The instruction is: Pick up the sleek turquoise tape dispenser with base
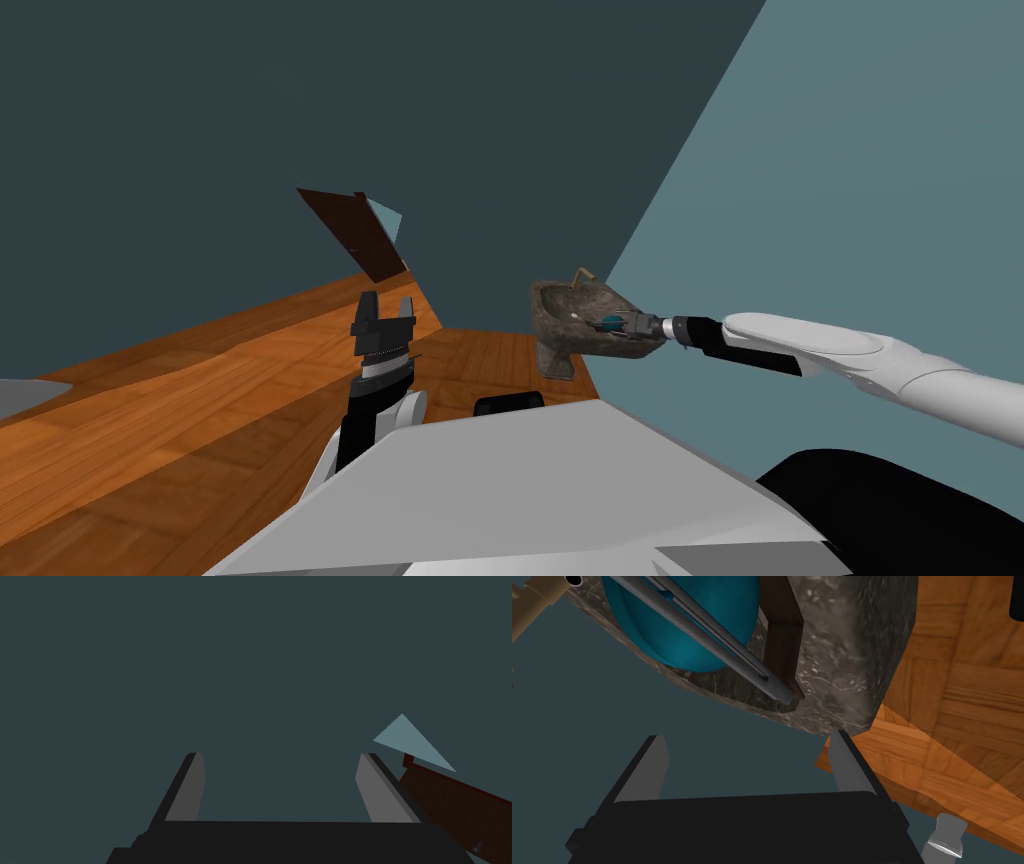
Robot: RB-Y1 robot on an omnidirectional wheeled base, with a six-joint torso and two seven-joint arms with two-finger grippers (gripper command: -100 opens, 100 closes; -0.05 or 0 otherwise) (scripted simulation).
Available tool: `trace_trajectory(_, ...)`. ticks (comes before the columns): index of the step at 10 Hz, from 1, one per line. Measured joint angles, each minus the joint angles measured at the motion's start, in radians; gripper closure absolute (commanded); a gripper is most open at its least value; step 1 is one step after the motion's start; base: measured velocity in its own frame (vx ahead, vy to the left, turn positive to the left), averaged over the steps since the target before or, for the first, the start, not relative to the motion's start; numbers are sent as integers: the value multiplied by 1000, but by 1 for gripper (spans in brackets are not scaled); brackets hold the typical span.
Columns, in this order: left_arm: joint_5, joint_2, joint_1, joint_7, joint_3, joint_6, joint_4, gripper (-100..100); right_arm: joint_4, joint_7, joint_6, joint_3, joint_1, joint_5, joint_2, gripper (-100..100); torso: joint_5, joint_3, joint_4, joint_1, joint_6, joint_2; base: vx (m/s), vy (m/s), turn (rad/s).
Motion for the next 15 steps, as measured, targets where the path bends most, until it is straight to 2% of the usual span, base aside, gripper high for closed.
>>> trace_trajectory(6, 0, 0, 0, 0, 0, 0, 0, 0, 67, 43, -11, 25, 32, 94, -148, -100, 0, 0, 0, 0, 0, 0, 48, 31, -11)
trace_trajectory(7, 0, 0, 0, 0, 0, 0, 0, 0, 85, 56, -15, 38, 32, 110, -175, -100, 0, 0, 0, 0, 0, 0, 67, 32, -25)
trace_trajectory(8, 0, 0, 0, 0, 0, 0, 0, 0, 103, 71, -12, 69, 24, 126, -212, -100, 0, 0, 0, 0, 0, -1, 73, 32, -23)
trace_trajectory(9, 0, 0, 0, 0, 0, 0, 0, 0, 124, 89, -16, 85, 26, 146, -245, -100, 0, -1, 0, 0, 0, -1, 58, 27, -7)
trace_trajectory(11, 0, 0, 0, 0, 0, 0, 0, 0, 133, 92, -26, 62, 61, 186, -278, -100, 0, 0, 0, 0, 0, 0, 43, 24, -16)
trace_trajectory(13, 0, 0, 0, 0, 0, 0, 0, 0, 150, 104, -30, 74, 76, 221, -321, -100, 0, 0, 0, 0, 0, 1, 38, 26, -14)
trace_trajectory(14, 0, 0, 0, 0, 0, 0, 0, 0, 165, 118, -29, 94, 74, 219, -349, -100, 0, 1, 0, 0, 0, 1, 17, 12, -1)
trace_trajectory(15, 0, 0, 0, 0, 0, 0, 0, 0, 166, 123, -29, 97, 74, 219, -352, 0, 0, 1, 0, -1, 0, 2, 0, 0, 0)
